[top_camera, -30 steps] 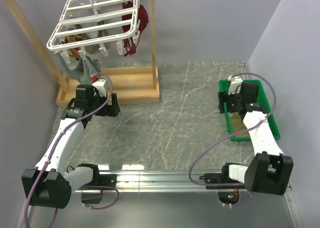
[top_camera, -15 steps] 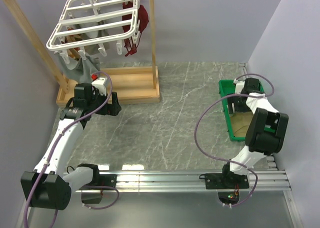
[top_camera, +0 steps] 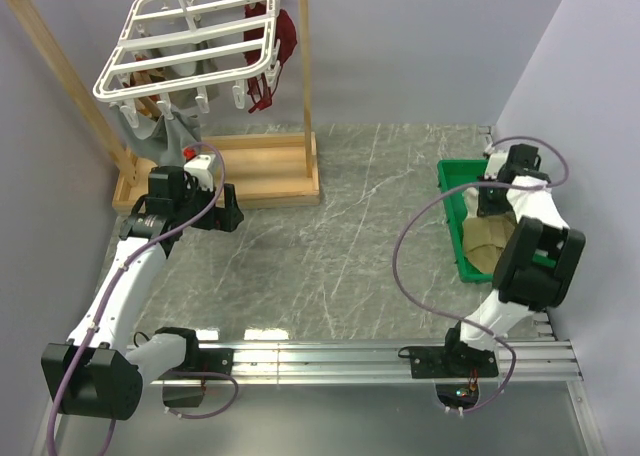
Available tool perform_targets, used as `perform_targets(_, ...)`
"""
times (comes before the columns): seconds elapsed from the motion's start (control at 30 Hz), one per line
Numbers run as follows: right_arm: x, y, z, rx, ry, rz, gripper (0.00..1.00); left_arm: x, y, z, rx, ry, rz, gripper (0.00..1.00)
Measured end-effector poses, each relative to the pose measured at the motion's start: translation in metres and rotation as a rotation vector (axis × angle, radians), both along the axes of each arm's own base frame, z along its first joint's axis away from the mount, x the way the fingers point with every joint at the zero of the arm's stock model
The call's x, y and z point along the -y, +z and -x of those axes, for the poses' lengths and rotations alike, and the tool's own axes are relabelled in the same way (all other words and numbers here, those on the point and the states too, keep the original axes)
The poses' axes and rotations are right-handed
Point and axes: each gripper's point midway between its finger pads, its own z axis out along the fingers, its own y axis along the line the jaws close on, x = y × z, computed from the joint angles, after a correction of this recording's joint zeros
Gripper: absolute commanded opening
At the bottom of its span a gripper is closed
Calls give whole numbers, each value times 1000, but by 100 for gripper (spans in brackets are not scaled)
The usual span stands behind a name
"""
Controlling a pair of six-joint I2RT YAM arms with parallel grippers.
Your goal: Clip the underwear to the hanger
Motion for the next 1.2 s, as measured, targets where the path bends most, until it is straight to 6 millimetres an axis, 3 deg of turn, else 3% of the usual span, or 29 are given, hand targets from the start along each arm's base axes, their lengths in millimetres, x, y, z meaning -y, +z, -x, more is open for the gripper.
perform_targets(0.13,-30,73,-5,192,39,-84,0,7,3,3,10,-47,15,99)
perform_targets(0.27,-83,138,-7,372,141,-208,0,16,16,7,55,-96,50,99)
perform_targets(0.37,-135,156,0,414,246,-309,0,21,32,11,118,-143,61,99)
perform_targets(0.47,-205,142,20,370,383,-423,0,25,40,14,155,-184,66,100)
perform_targets(0.57,-271,101,53,241,493,-513,0,30,40,17,156,-219,73,98)
perform_targets(0.7,-329,42,89,51,561,-540,45,34,33,19,134,-256,82,98)
perform_targets(0.8,-363,6,99,-65,594,-508,70,36,20,22,90,-268,93,98)
perform_targets(0.83,-374,-4,101,-96,607,-497,72,37,13,25,71,-271,96,98)
perform_targets(0.9,-388,-17,104,-133,631,-487,73,40,0,30,33,-281,98,96)
perform_targets(0.97,-389,-20,104,-138,631,-478,71,47,-15,37,-12,-300,100,94)
perform_targets(1.0,-385,-17,100,-125,625,-472,67,53,-23,42,-37,-318,99,93)
perform_targets(1.2,-353,-6,53,31,602,-323,66,89,-56,52,-143,-427,73,84)
